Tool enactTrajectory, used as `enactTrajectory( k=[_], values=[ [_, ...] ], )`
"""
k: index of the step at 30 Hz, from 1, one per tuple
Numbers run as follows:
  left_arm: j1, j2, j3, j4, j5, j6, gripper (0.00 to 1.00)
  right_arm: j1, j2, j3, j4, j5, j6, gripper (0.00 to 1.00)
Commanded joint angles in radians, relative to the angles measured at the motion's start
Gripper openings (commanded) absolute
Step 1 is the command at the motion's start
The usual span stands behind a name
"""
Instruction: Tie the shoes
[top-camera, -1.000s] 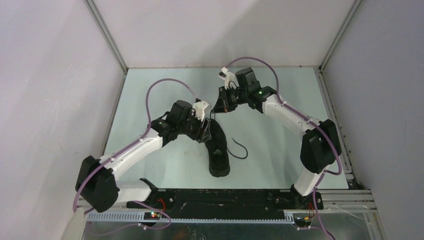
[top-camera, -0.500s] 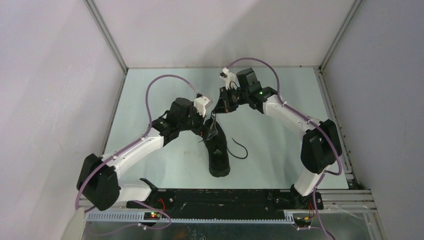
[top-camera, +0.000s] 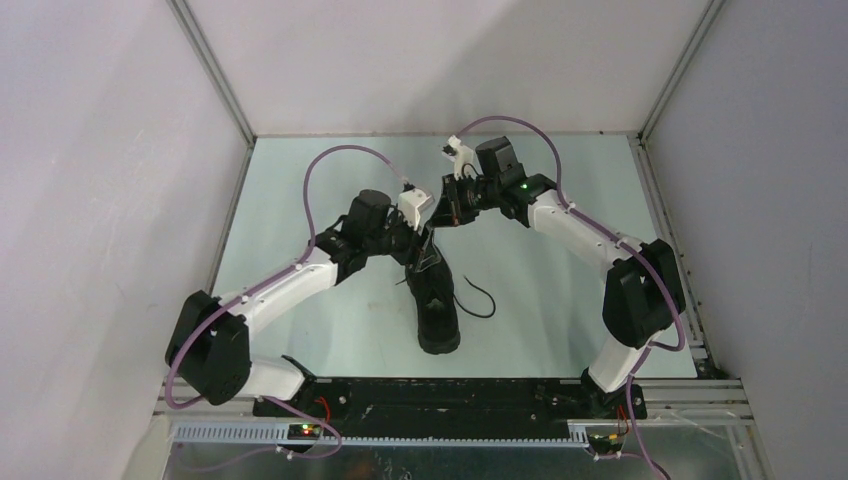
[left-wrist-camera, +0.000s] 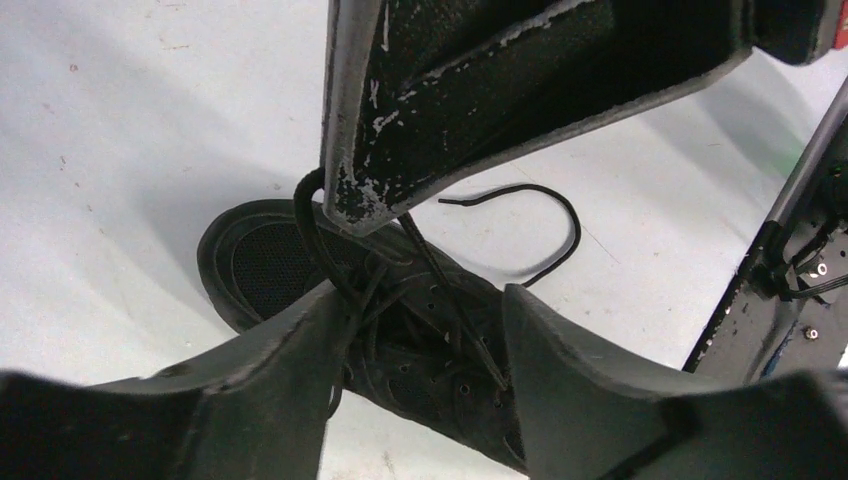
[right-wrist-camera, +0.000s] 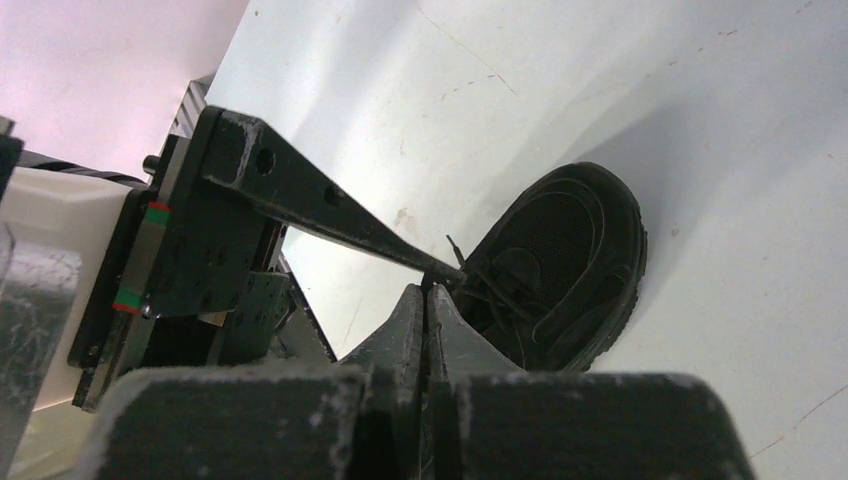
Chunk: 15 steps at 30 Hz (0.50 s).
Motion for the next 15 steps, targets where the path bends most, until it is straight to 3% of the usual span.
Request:
enactTrajectory(
  k=[1,15],
  values=[
    [0.007,0.007,-0.006,0.034,0.029,0.000,0.63,-0.009,-0.042,0.005,0.051,-0.010,0.003,0.00],
    [0.027,0.014,-0.056,0.063,0.061,0.009,0.36,-0.011,-0.045,0.004,0.049,-0.010,0.002,0.00]
  ],
)
